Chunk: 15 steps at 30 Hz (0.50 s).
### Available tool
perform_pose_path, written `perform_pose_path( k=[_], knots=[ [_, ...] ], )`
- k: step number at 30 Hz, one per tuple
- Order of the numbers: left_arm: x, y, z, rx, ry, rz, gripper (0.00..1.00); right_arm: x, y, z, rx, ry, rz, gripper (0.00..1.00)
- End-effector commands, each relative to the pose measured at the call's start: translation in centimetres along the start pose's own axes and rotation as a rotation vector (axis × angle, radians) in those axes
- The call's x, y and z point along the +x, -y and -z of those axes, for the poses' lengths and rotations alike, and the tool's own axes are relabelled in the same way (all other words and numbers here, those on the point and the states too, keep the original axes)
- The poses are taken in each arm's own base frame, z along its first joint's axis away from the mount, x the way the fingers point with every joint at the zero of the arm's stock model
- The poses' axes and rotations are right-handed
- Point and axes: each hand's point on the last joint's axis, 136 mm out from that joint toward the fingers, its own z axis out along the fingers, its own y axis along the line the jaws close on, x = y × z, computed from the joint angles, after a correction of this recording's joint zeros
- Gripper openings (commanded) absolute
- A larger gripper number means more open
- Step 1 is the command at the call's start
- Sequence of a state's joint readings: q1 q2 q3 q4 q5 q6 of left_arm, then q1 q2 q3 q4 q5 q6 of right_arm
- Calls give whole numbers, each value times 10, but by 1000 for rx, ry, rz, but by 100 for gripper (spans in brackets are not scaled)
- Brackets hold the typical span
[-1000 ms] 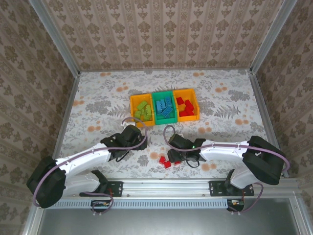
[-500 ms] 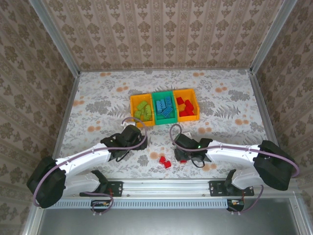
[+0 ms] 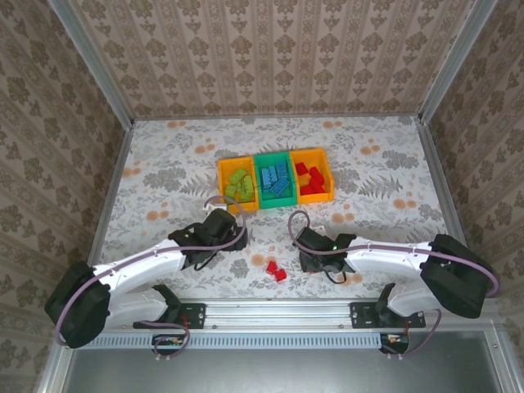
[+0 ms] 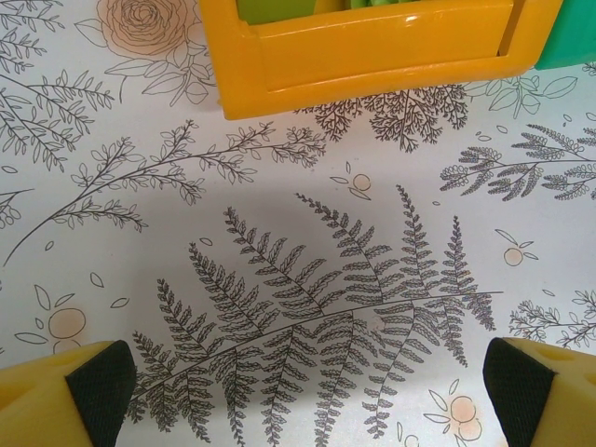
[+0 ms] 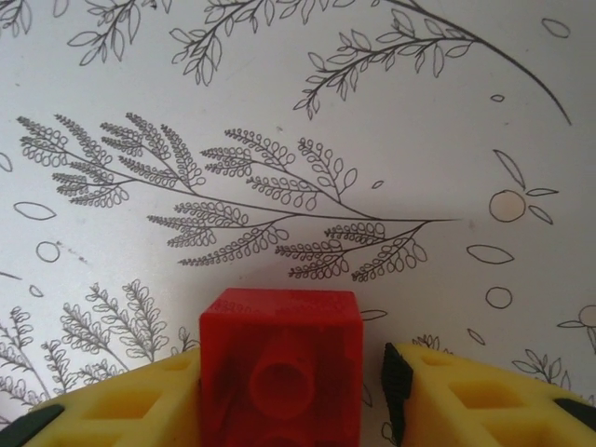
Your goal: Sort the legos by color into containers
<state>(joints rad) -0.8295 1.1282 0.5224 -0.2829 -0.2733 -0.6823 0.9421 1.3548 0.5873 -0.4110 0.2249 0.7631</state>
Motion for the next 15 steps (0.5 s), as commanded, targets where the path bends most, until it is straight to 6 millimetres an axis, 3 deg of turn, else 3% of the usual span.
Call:
perform_pose_path(
  k=[1,9,15],
  knots=[
    [4,-5,1,-3,0,28,100,10,6,-4,35,-52,-13,46],
    [4,-6,2,-4,2,24,100,2,22,2,156,-52,26,35],
    [4,1,3,27,-3,7,100,-27,16,18,71,23,-22,34]
  ],
)
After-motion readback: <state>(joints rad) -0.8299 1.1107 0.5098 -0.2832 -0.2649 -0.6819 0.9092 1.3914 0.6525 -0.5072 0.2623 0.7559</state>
